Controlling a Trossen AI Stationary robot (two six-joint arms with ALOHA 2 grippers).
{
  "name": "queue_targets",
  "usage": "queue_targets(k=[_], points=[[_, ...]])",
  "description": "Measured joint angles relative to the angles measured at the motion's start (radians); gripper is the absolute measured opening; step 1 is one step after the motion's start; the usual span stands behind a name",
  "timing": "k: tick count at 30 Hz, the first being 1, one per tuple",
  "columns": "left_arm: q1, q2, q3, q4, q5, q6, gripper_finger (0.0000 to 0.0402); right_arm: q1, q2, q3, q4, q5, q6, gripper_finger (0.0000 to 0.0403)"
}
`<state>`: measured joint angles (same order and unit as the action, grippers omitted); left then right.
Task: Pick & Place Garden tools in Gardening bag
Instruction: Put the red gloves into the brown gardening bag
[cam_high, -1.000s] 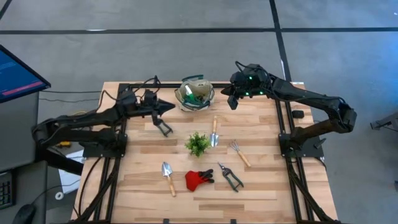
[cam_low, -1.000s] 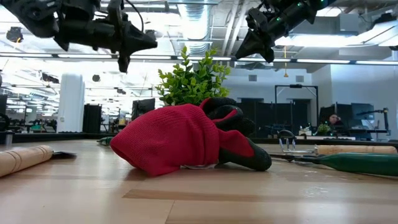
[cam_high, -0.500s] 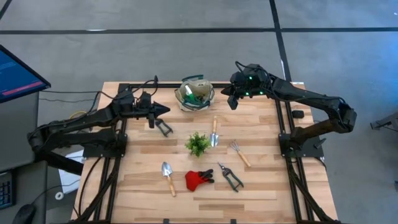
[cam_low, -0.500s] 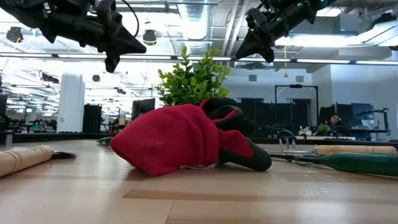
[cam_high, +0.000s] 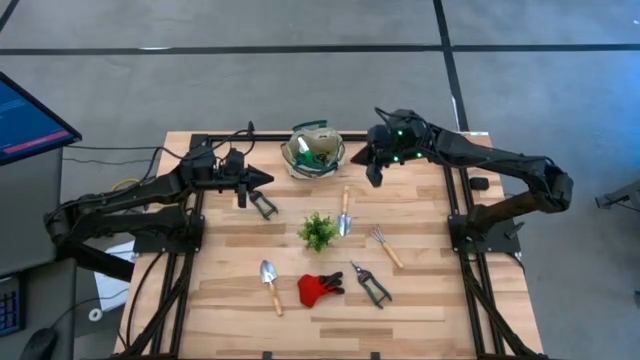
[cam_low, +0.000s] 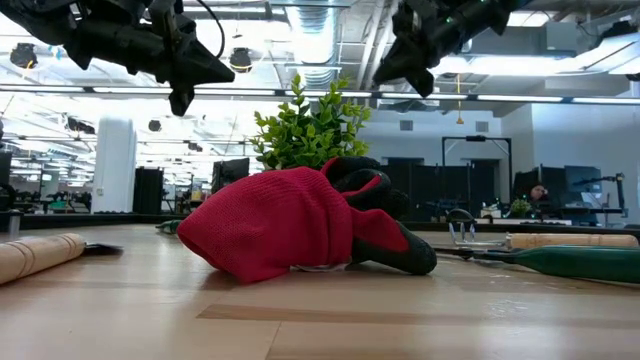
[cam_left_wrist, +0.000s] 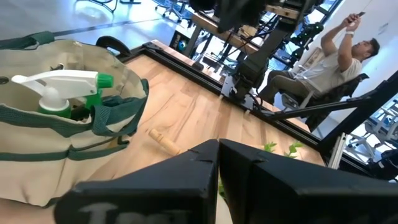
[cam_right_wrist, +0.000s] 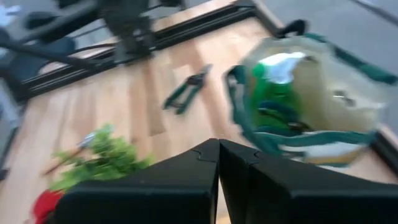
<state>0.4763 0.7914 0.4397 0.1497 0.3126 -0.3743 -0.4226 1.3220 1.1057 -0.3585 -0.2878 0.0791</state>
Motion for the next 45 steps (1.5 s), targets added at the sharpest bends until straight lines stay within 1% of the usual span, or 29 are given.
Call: queue_targets(k=[7,16,19,21,23,25,27,31,35,40,45], points=[[0.000,0.000,0.000,0.002,-0.006,0.002,0.0001,0.097,0.000,0.000,0.000,-0.003,0.000,0.0000],[-0.002,0.000,0.000,0.007,-0.006,0.002,0.0001,0.264,0.029,-0.001,-0.002,-0.005,0.000,0.0000],[-0.015,0.000,0.000,0.007,-0.006,0.001,0.0002,0.326,0.048,0.004,0.029,-0.003,0.009,0.0000],[-0.035,0.000,0.000,0.008,-0.006,-0.010,0.0002,0.363,0.065,-0.002,0.028,-0.003,0.075,0.0000],[-0.067,0.000,0.000,0.007,-0.006,-0.022,0.0002,0.398,0.094,0.002,0.097,-0.003,0.170,0.0000],[-0.117,0.000,0.000,0.008,-0.006,-0.022,0.0001,0.429,0.113,0.000,0.110,-0.001,0.248,0.0000],[-0.170,0.000,0.000,0.008,-0.011,-0.022,0.0001,0.465,0.142,0.000,0.136,0.009,0.285,0.0000],[-0.302,0.000,0.000,0.008,-0.097,-0.022,0.0001,0.551,0.180,0.000,0.131,0.081,0.311,0.0000],[-0.432,0.000,0.000,0.012,-0.214,-0.022,0.0001,0.625,0.205,0.000,0.138,0.113,0.315,0.0000],[-0.589,0.000,0.000,0.020,-0.397,-0.022,0.0001,0.710,0.202,0.000,0.134,0.195,0.314,0.0000],[-0.722,0.000,0.000,0.058,-0.522,-0.024,0.0001,0.769,0.195,0.000,0.134,0.282,0.307,0.0000]])
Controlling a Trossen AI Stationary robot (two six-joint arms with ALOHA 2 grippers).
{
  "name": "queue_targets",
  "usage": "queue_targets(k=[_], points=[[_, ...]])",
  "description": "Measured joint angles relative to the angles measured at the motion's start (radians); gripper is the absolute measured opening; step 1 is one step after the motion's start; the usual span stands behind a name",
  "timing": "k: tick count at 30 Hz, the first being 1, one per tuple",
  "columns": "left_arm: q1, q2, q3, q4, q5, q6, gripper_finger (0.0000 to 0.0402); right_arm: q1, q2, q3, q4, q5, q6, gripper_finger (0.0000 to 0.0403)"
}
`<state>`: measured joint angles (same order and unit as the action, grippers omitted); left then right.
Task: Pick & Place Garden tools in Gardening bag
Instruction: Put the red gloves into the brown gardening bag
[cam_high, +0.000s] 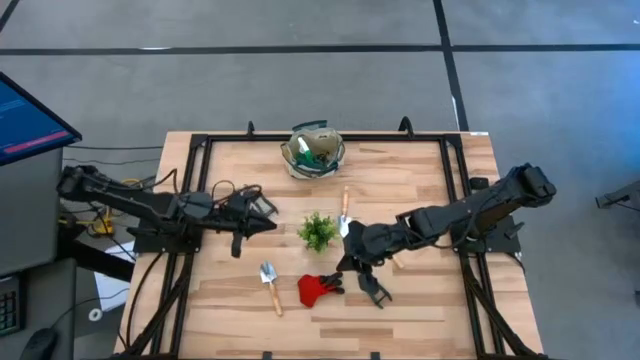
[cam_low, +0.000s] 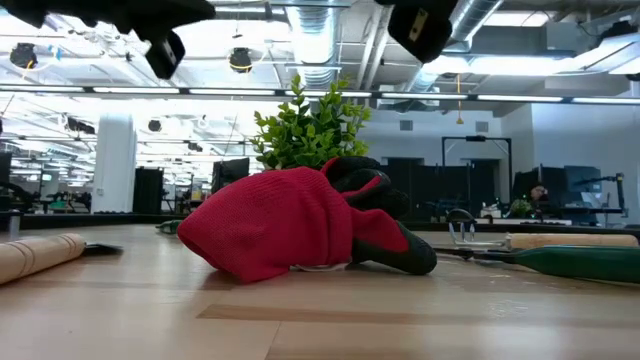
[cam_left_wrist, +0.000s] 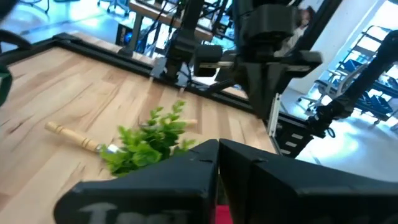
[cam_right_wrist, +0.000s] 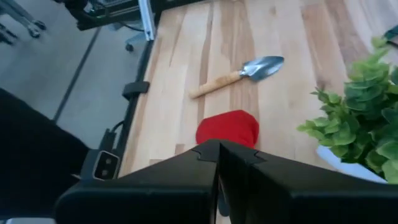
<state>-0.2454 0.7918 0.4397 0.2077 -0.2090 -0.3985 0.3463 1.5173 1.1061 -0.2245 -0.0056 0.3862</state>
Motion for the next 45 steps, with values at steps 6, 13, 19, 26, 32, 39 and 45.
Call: queue_targets(k=[6,13,19,26,32,39,45], points=[[-0.108,0.002,0.000,0.044,-0.118,-0.001,0.0001,0.033,0.000,0.000,0.000,0.011,0.000,0.0000],[-0.185,0.002,0.000,0.048,-0.147,0.012,0.0001,0.035,0.000,0.000,0.001,0.010,0.000,0.0000],[-0.215,0.002,0.000,0.048,-0.147,0.056,0.0001,0.035,0.000,0.000,0.001,0.005,0.000,0.0000],[-0.215,0.002,0.000,0.048,-0.147,0.053,0.0001,0.032,0.000,0.000,0.001,0.003,-0.003,0.0000],[-0.215,0.002,0.000,0.048,-0.147,0.050,0.0001,0.023,0.000,0.000,0.002,0.004,-0.003,0.0000],[-0.214,0.002,0.000,0.047,-0.137,0.024,0.0001,0.025,0.000,0.000,0.052,0.006,-0.003,0.0000],[-0.214,0.002,0.000,0.047,-0.134,0.024,0.0002,0.024,0.002,0.000,0.170,0.006,-0.001,0.0000]])
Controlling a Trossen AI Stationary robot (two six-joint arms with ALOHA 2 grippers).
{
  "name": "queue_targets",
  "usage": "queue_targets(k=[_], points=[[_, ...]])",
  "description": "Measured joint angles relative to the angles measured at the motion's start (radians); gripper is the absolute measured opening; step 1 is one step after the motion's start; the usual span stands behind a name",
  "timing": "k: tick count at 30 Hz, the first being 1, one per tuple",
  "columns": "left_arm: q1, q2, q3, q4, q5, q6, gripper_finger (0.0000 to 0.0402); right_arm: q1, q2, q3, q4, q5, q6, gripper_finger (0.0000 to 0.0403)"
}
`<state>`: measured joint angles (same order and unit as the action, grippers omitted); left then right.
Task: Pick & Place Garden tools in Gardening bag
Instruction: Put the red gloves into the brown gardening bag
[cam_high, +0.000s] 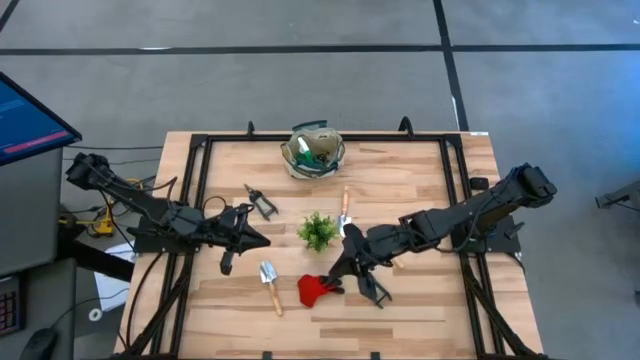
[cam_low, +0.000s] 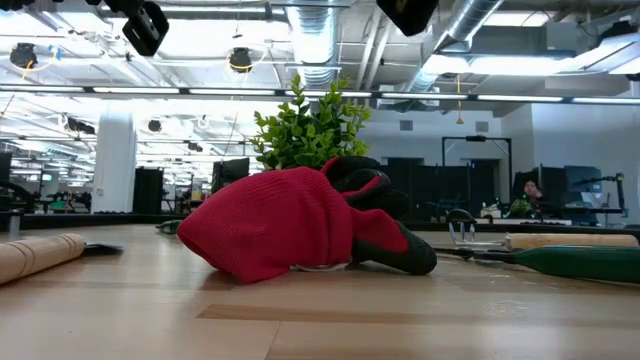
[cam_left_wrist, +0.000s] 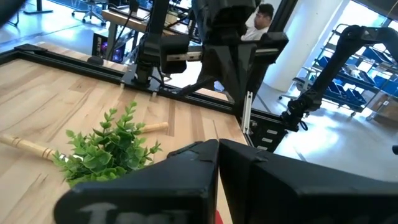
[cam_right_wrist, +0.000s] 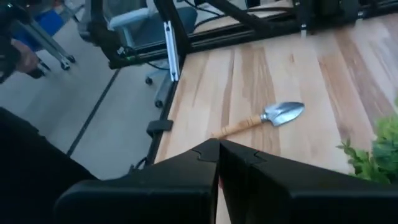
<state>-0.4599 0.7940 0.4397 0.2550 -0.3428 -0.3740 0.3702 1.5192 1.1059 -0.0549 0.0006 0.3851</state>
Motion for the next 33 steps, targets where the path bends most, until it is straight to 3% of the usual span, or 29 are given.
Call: queue_targets(k=[13,33], points=[[0.000,0.000,-0.034,-0.002,-0.001,0.000,0.0002,0.001,0.206,0.008,-0.071,0.048,0.061,0.0000],[0.000,0.000,-0.043,0.000,-0.001,0.000,0.0002,-0.020,0.221,0.011,-0.124,0.050,0.025,0.0000]])
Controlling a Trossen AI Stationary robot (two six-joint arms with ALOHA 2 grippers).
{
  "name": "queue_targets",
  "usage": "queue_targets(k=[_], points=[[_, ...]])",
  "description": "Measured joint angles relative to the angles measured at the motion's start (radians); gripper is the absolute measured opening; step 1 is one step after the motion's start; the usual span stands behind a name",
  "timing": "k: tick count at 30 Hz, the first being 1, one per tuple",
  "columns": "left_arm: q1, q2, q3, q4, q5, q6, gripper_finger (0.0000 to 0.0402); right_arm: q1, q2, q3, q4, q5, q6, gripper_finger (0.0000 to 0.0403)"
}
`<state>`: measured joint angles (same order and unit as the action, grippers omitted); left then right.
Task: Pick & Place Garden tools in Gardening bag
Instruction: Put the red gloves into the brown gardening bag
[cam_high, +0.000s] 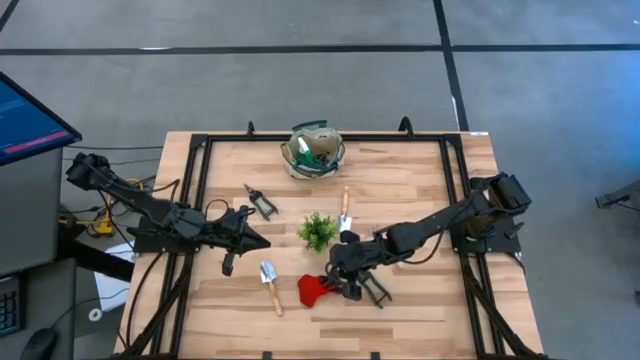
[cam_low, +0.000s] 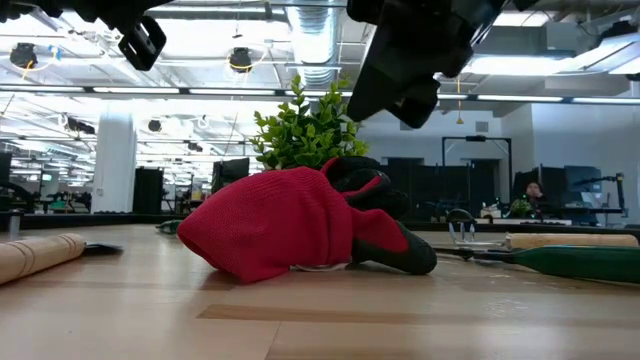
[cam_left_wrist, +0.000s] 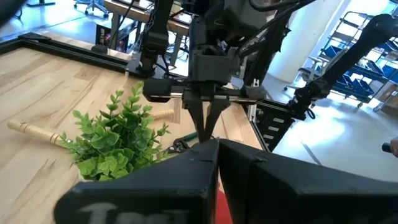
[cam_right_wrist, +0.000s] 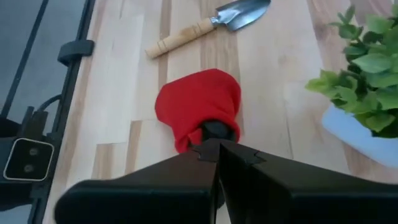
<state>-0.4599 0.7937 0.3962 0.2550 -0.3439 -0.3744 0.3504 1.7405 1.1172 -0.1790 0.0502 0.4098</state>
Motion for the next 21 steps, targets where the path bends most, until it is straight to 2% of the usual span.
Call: queue_targets(k=[6,9,21], points=[[0.000,0.000,0.000,0.000,0.000,0.000,0.0002,0.001,-0.008,0.000,0.001,0.001,-0.001,0.0000],[0.000,0.000,0.000,0.000,0.000,0.000,0.0002,0.000,-0.005,0.000,0.004,0.001,-0.001,0.0013],[0.000,0.000,0.000,0.000,0.000,0.000,0.0002,0.002,-0.001,0.000,0.001,0.002,-0.001,0.0169]])
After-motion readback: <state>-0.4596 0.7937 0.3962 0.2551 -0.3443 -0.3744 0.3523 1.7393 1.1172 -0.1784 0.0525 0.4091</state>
